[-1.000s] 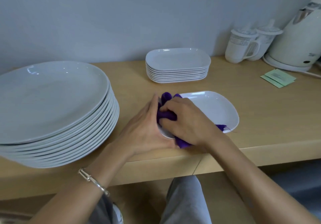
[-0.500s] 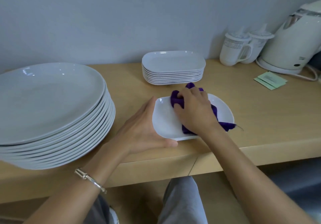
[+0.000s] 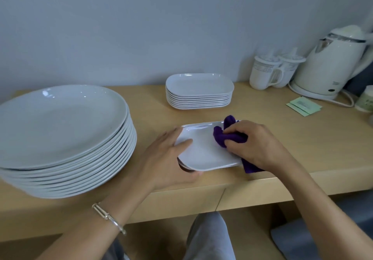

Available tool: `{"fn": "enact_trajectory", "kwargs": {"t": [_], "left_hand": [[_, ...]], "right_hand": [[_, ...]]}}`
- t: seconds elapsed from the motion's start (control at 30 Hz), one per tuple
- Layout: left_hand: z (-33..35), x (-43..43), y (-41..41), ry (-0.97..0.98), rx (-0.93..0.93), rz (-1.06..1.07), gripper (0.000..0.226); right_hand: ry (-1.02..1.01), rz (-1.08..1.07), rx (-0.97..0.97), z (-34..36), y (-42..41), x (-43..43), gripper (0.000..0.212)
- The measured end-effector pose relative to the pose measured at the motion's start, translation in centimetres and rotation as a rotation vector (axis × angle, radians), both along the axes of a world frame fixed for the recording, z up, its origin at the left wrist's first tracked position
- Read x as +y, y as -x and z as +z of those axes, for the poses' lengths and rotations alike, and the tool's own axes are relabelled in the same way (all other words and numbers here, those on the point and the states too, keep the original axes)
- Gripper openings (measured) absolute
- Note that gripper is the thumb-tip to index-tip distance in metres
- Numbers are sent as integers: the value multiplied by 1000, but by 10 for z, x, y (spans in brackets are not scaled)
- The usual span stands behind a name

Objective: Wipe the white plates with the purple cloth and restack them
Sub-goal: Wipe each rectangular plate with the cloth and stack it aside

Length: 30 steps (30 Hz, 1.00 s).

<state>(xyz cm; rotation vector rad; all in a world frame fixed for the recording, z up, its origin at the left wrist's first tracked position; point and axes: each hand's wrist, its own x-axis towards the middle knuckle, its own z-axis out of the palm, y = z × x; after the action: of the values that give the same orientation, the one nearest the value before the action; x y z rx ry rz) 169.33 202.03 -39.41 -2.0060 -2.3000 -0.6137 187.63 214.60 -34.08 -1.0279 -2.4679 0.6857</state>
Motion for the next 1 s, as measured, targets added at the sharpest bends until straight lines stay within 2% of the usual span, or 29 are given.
{"fn": "enact_trajectory", "kwargs": {"t": [0.07, 0.17, 0.23, 0.3, 0.37, 0.47, 0.53, 0.6, 0.7, 0.8, 0.83, 0.9, 1.0], "left_hand": [[-10, 1, 1, -136, 136, -45, 70], [-15, 2, 6, -189, 208, -115, 58], [-13, 1, 10, -179, 253, -147, 58], [-7, -1, 10, -157, 227, -155, 70], [2, -3, 7, -145, 43, -93, 83], [7, -1, 7, -137, -280, 20, 67], [7, 0, 9, -128, -546, 22, 66], [5, 5, 11, -189, -824, 14, 53], [5, 9, 14, -187, -1014, 104, 18], [8, 12, 19, -107, -1117, 195, 19], [11, 13, 20, -87, -1129, 221, 21], [17, 18, 19, -71, -1035, 254, 26], [29, 23, 9, -43, -714, 293, 31]], "right_hand": [[-41, -100, 129, 8, -5, 2, 21], [-66, -164, 313, 24, -9, -1, 20], [-83, -171, 404, 33, -8, -6, 22], [-130, -174, 488, 40, -8, -13, 24], [-188, -171, 581, 48, -9, -20, 27], [-235, -144, 679, 58, -8, -28, 32], [-240, -116, 665, 61, -5, -31, 30], [-233, -92, 615, 57, 0, -30, 26], [-191, -76, 546, 46, 7, -25, 25], [-128, -76, 453, 33, 14, -17, 21], [-111, -77, 419, 29, 16, -14, 21], [-83, -69, 354, 21, 21, -9, 21], [-80, -44, 246, 13, 28, -6, 18]]}}
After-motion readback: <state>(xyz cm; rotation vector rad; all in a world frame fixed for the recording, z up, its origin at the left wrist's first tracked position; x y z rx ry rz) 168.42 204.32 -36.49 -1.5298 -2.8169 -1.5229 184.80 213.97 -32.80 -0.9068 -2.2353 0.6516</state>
